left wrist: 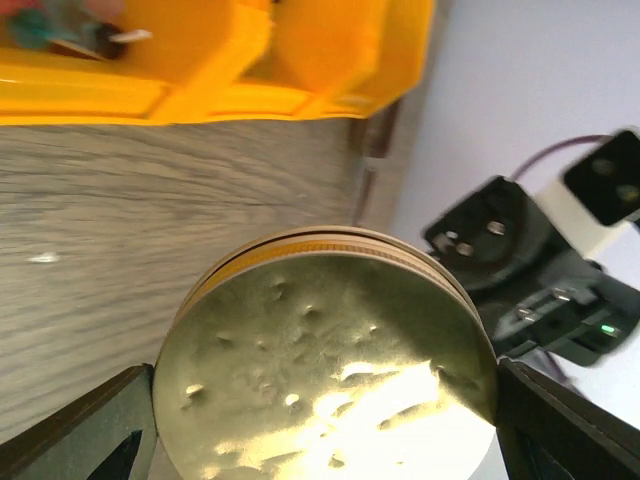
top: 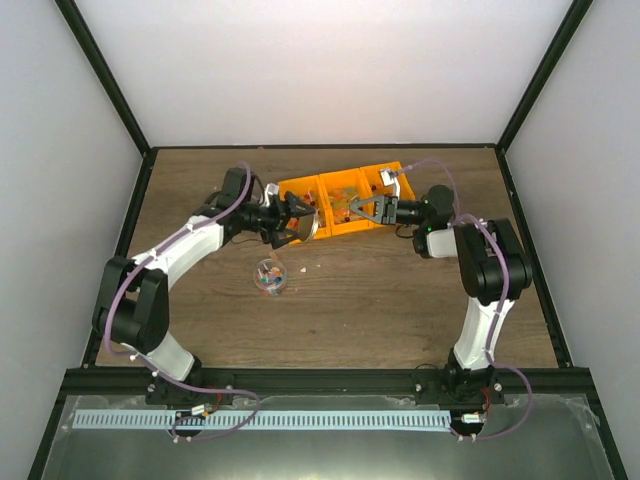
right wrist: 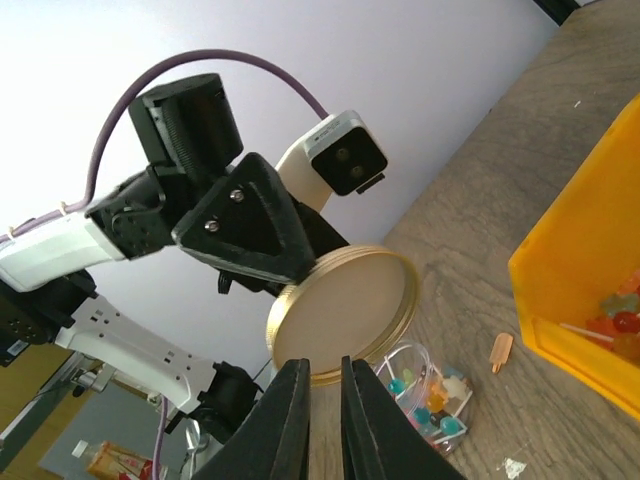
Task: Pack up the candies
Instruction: Close the bottle lid on the packing bottle.
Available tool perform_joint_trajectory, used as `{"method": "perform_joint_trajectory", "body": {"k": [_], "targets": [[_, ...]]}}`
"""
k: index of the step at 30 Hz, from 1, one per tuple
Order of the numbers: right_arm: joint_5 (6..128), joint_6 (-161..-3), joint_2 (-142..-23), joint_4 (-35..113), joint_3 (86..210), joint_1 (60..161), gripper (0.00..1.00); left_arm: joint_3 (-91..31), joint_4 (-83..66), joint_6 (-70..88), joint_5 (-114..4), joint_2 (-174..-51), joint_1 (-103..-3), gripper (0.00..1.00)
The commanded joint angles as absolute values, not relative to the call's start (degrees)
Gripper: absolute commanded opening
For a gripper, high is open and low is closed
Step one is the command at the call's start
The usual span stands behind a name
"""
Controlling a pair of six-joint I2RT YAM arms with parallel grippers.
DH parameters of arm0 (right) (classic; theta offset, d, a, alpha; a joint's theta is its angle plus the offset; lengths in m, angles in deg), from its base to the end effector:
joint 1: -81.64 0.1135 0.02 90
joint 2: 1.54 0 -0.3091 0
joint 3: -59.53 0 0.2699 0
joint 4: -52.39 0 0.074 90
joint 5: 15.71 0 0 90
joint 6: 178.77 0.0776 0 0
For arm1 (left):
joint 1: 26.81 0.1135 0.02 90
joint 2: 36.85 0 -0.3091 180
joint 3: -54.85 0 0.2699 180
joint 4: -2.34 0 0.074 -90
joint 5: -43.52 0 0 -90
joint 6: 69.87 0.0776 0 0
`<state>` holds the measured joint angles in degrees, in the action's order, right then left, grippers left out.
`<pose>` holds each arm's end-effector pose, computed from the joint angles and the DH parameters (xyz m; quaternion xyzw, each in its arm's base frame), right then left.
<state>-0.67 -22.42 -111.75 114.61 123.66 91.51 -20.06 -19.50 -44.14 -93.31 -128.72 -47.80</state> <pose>0.3856 0.1432 0.2353 -0.2029 0.6502 0.6792 0.2735 0.3413 -0.1916 0.2641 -0.1456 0.8326 -0.5322 0.0490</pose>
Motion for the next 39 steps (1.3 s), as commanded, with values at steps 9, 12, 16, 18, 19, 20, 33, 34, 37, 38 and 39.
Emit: {"method": "perform_joint_trajectory", "body": {"k": [9,12,16,18,19,20,33,34,37,38,39], "targets": [[-0.58,-22.3,-106.96,117.31,119.84,90.94,0.12,-31.95,-56.18,-19.42,-71.69,-127.62,-48.18,0.81],[-0.6,-22.6,-106.21,117.26,119.17,90.98,0.12,-33.54,-60.81,-16.87,-66.78,-126.94,-48.33,0.81],[-0.39,-24.17,-104.78,115.35,118.21,91.04,0.11,-35.05,-66.04,-14.03,-60.54,-126.41,-48.9,0.81],[-0.21,-24.42,-104.19,115.12,117.41,91.05,0.11,-35.35,-68.03,-13.19,-58.11,-126.26,-49.59,0.81],[-0.12,-24.55,-103.92,115.13,117.07,91.04,0.11,-35.56,-68.85,-12.97,-56.06,-126.23,-50.09,0.81],[-0.1,-24.79,-103.59,115.18,116.61,91.05,0.11,-35.86,-69.81,-12.78,-54.48,-126.23,-50.69,0.81],[0.56,-26.66,-99.34,115.82,110.04,91.09,0.11,-34.13,-74.38,-14.7,-44.29,-126.35,-59.63,0.82],[0.59,-27.14,-98.87,115.27,109.7,91.12,0.11,-33.78,-74.14,-14.76,-44.28,-126.59,-60.0,0.82],[0.57,-28.63,-97.6,113.11,109.08,91.05,0.11,-33.75,-73.92,-14.59,-44.08,-127.99,-60.98,0.83],[0.62,-28.99,-97.26,112.67,108.99,90.98,0.11,-33.91,-73.96,-14.48,-43.76,-128.36,-61.26,0.83],[0.58,-29.33,-97.01,112.17,108.8,91.04,0.11,-34.07,-73.85,-14.49,-43.45,-128.76,-61.41,0.83]]}}
